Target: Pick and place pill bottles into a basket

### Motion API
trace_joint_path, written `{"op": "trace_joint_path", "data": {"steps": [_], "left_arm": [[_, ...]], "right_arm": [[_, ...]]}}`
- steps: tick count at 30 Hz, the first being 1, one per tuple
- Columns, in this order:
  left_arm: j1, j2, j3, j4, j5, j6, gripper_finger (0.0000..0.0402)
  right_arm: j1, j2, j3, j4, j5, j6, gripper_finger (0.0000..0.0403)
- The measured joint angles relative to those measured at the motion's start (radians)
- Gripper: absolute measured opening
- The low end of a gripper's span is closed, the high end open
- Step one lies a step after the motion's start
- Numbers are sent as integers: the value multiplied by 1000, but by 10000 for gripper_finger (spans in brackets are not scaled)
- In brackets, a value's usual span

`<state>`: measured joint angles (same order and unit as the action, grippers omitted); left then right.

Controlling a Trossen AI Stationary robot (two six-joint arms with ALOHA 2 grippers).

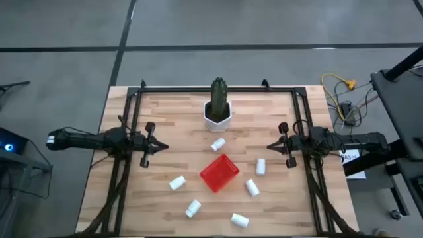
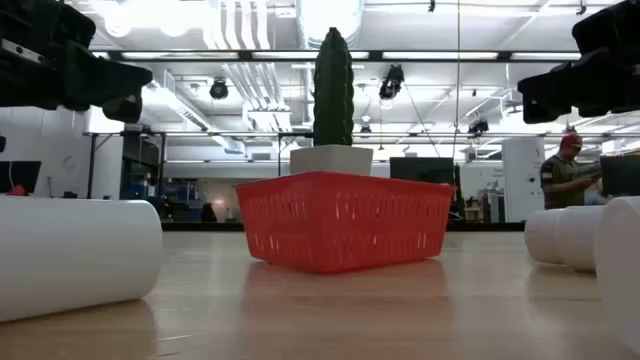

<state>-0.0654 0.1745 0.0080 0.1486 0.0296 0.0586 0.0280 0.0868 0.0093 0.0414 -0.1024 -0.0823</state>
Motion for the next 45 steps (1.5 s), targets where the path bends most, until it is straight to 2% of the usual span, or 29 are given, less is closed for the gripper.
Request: {"op": "trace_joint_path", "data": {"steps": [20,28,32,38,45], "left_arm": [[0,0,0,0,-5,1,0],[0,0,0,0,-6,5,0],[0,0,0,0,-7,2,0],[0,0,0,0,-7,2,0],[0,0,0,0,-6,1,0]], "right_arm": [[0,0,0,10,0,-4,8],[0,0,0,197,0,-4,8],[0,0,4,242,1,81,8],[0,45,162,42,26,177,8],[0,248,416,-169,111,271,8]]}}
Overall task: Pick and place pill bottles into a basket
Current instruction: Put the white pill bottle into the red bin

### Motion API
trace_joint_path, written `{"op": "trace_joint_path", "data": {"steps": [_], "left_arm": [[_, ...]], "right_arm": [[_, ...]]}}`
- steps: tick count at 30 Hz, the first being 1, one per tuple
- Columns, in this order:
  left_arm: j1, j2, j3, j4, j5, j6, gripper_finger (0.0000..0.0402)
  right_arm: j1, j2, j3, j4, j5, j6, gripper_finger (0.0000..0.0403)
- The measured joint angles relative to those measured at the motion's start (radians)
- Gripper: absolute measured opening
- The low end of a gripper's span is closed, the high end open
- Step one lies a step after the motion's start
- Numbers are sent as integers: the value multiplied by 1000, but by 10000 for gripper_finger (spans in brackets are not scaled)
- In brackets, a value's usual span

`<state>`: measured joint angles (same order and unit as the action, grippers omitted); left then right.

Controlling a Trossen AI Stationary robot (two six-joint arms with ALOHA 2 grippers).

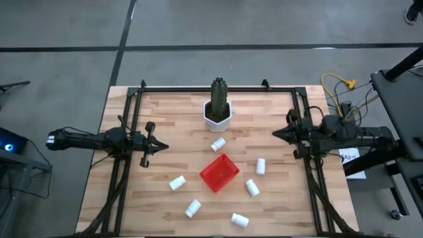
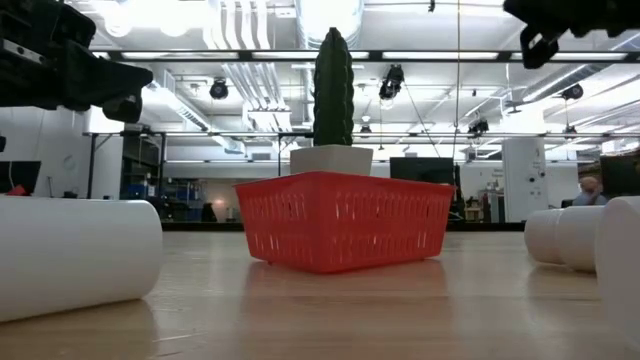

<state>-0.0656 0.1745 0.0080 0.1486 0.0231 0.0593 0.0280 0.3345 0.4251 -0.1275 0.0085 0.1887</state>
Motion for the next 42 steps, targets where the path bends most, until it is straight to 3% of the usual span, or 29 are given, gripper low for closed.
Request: {"op": "trace_joint_path", "data": {"steps": [9,16,29,36,42], "left_arm": [[0,0,0,-1,0,-2,0],[0,2,0,-2,0,-2,0],[0,13,0,-32,-5,-1,0],[-1,24,0,-32,-45,7,0],[-1,22,0,-32,-108,8,0]], "right_arm": [[3,357,312,-227,-4,153,8],[70,538,495,-336,-1,323,8],[359,787,845,-710,333,794,8],[387,970,970,-808,340,970,8],[395,1088,1010,-973,294,1215,8]]}}
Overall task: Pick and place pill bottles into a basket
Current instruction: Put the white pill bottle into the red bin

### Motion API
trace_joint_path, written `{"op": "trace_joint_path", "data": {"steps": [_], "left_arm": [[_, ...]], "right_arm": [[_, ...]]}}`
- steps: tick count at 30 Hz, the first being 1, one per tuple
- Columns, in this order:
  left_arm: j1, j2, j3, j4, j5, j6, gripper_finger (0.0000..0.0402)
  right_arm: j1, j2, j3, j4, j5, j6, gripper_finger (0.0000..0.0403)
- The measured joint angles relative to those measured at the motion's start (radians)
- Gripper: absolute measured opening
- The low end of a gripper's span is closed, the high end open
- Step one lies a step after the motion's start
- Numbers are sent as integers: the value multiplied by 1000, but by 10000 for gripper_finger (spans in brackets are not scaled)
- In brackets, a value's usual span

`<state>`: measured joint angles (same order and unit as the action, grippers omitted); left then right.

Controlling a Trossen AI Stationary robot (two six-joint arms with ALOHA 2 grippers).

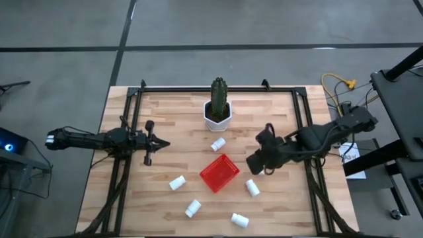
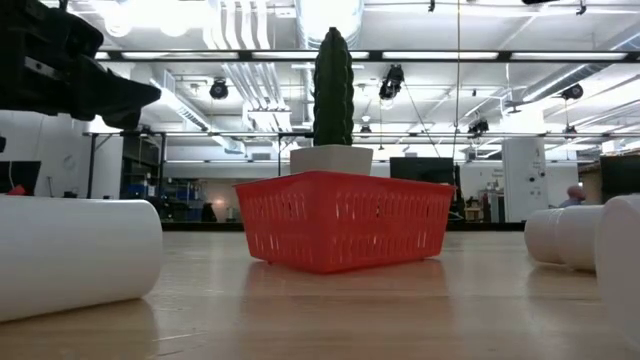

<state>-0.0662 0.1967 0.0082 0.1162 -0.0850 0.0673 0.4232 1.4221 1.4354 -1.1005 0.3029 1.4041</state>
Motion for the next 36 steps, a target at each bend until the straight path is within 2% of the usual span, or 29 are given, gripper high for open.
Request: {"op": "trace_joint_path", "data": {"steps": [6,10,16,30,36], "left_arm": [[0,0,0,3,0,0,0],[1,0,0,3,0,0,0],[1,13,0,2,0,0,0],[1,51,0,3,0,1,0],[1,58,0,1,0,1,0]], "right_arm": [[33,66,1,11,-113,88,8],[47,99,1,11,-135,108,8],[45,142,1,18,-198,-20,8],[42,185,0,24,-198,120,8],[45,192,-2,-125,-167,272,9]]}}
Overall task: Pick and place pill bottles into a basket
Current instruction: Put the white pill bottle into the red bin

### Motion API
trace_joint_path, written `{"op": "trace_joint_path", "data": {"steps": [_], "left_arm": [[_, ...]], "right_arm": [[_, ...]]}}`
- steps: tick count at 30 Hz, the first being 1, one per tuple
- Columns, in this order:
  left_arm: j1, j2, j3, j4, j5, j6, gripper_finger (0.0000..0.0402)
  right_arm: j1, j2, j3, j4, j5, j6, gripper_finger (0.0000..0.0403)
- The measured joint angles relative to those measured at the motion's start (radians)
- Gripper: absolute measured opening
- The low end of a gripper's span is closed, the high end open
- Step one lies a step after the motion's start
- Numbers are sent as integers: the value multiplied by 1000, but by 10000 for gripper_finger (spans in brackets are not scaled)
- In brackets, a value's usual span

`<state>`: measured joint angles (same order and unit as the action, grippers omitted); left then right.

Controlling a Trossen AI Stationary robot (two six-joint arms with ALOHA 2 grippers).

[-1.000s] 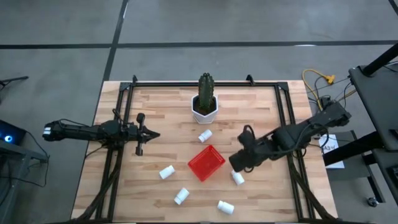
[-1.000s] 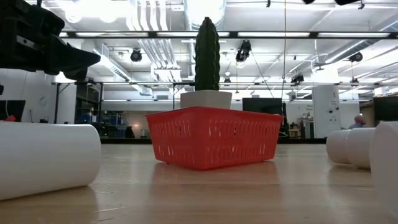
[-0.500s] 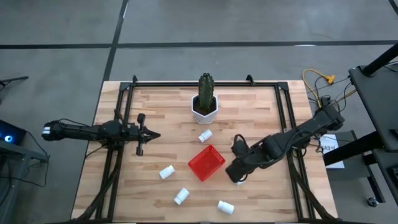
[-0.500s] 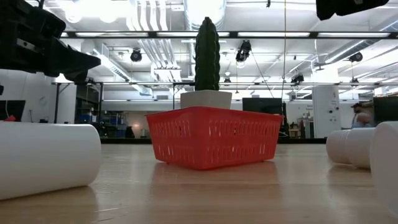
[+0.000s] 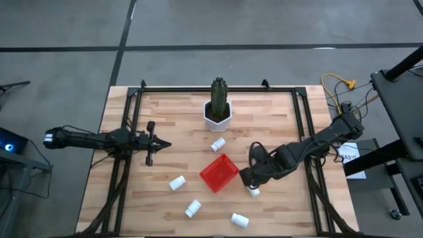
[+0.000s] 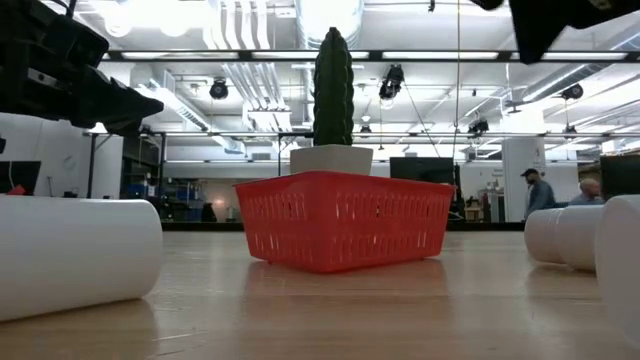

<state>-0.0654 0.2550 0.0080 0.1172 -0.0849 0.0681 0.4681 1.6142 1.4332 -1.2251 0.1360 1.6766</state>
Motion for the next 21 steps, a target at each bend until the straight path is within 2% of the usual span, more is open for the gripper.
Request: {"op": "trace_joint_path", "data": {"steps": [5,12,16,21], "left_arm": [[0,-2,0,3,0,4,0],[0,-1,0,2,0,120,0],[0,-2,0,6,0,124,0],[0,-2,0,5,0,123,0]], "right_arm": [[9,-11,-16,-26,-6,114,28],[10,-19,-37,-16,-12,246,88],[13,-17,-40,0,-17,252,120],[14,-15,-37,6,-16,211,138]]}}
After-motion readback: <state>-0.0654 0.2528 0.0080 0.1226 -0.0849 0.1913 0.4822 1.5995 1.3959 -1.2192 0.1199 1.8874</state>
